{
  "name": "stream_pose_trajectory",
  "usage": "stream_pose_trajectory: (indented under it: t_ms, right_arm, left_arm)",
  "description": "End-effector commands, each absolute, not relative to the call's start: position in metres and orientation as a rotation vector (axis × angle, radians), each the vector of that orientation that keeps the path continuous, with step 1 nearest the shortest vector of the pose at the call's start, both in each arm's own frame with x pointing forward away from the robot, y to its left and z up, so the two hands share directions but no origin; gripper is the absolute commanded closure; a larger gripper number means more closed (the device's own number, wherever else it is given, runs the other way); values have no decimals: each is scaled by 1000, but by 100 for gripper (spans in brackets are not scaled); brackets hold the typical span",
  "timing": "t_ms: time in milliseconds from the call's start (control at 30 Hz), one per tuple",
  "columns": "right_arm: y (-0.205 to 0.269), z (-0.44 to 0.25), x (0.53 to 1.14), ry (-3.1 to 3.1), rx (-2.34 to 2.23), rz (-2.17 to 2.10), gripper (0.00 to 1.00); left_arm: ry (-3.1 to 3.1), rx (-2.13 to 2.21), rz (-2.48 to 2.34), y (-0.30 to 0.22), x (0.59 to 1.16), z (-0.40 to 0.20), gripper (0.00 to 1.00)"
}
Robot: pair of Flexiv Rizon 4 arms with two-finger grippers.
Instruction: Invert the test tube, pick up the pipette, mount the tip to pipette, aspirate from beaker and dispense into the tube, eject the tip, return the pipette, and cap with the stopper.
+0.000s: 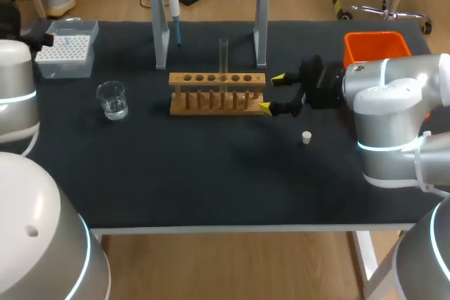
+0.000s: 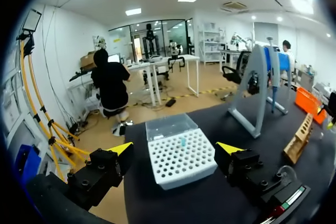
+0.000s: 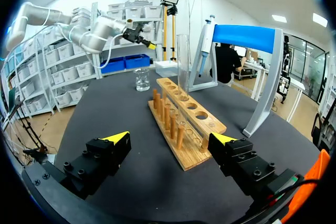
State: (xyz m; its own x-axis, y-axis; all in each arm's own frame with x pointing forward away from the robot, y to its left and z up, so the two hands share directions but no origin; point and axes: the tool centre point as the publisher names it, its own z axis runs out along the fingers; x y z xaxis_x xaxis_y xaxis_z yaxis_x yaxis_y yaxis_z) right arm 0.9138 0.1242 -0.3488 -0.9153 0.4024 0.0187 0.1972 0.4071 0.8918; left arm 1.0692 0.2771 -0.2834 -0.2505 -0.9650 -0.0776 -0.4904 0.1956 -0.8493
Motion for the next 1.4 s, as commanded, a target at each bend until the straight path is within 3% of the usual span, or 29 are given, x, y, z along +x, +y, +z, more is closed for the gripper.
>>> stream_pose_trajectory:
  t_ms: [33, 533, 1300, 1400]
  right_arm:
    - [123, -349, 914, 2465, 531, 1519, 0]
    - [123, -349, 914, 2465, 531, 1519, 0]
    - [123, -349, 914, 2465, 531, 1519, 0]
    - [123, -349, 914, 2465, 531, 1519, 0]
  left_arm:
    - [1888, -1461, -861, 269, 1104, -301, 0]
    - [1847, -1590, -810, 262, 1136, -334, 0]
    - [1816, -1678, -775, 249, 1129, -343, 0]
    - [1813, -1680, -772, 249, 1131, -344, 4]
